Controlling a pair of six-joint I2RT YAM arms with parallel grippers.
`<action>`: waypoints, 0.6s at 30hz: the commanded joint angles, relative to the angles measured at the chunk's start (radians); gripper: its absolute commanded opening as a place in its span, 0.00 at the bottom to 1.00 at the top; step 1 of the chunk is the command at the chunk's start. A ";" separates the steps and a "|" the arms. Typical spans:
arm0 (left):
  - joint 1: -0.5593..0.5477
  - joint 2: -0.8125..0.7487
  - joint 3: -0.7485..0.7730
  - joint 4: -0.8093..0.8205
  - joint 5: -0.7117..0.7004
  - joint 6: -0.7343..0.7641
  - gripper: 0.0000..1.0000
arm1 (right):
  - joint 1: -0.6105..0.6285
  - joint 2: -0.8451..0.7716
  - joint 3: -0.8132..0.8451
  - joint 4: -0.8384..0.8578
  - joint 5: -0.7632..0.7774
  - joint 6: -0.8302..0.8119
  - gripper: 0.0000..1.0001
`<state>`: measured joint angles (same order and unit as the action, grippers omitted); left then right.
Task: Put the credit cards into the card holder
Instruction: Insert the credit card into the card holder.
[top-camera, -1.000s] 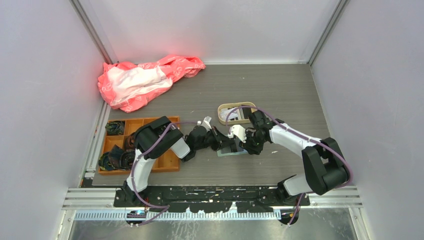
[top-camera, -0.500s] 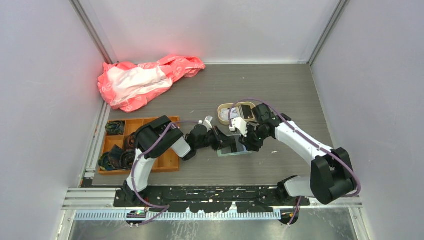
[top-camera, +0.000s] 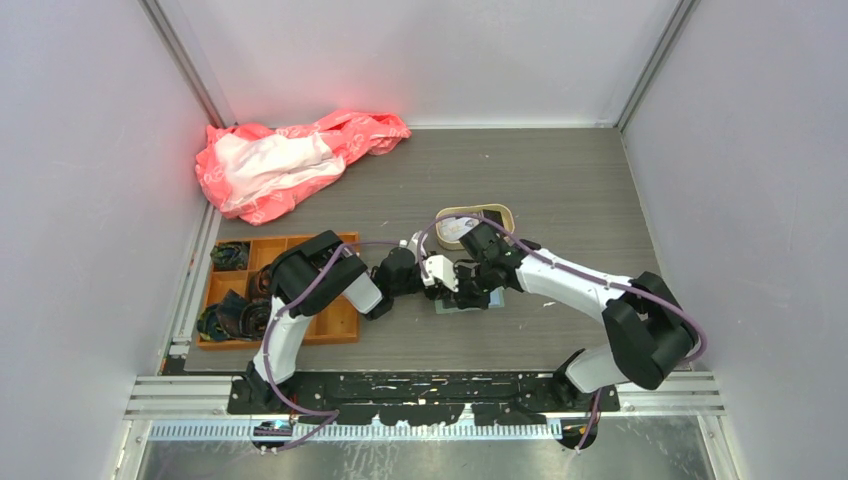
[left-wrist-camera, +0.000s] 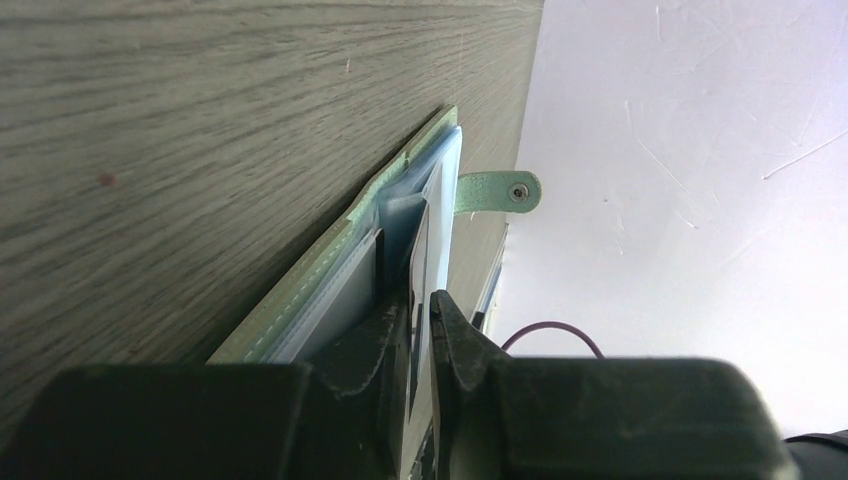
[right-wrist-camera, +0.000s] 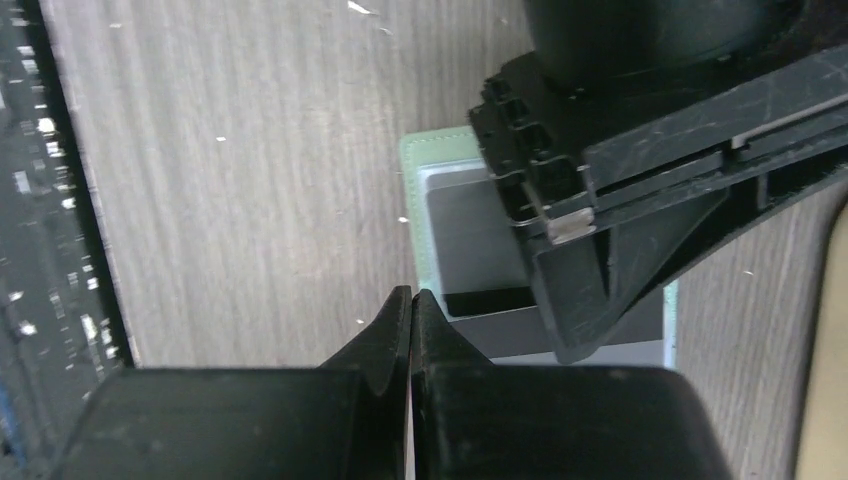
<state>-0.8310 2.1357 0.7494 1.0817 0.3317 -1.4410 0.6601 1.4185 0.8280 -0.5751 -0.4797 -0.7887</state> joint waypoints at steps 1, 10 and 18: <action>0.004 0.021 0.014 -0.020 0.016 0.009 0.15 | 0.024 0.019 -0.021 0.201 0.141 0.054 0.01; 0.004 0.028 0.021 -0.019 0.025 0.005 0.16 | 0.061 0.046 -0.067 0.284 0.214 0.040 0.01; 0.004 0.027 0.021 -0.013 0.027 0.002 0.19 | 0.070 0.046 -0.089 0.296 0.321 0.024 0.01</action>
<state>-0.8288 2.1418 0.7593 1.0817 0.3489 -1.4559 0.7258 1.4746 0.7475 -0.3367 -0.2459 -0.7540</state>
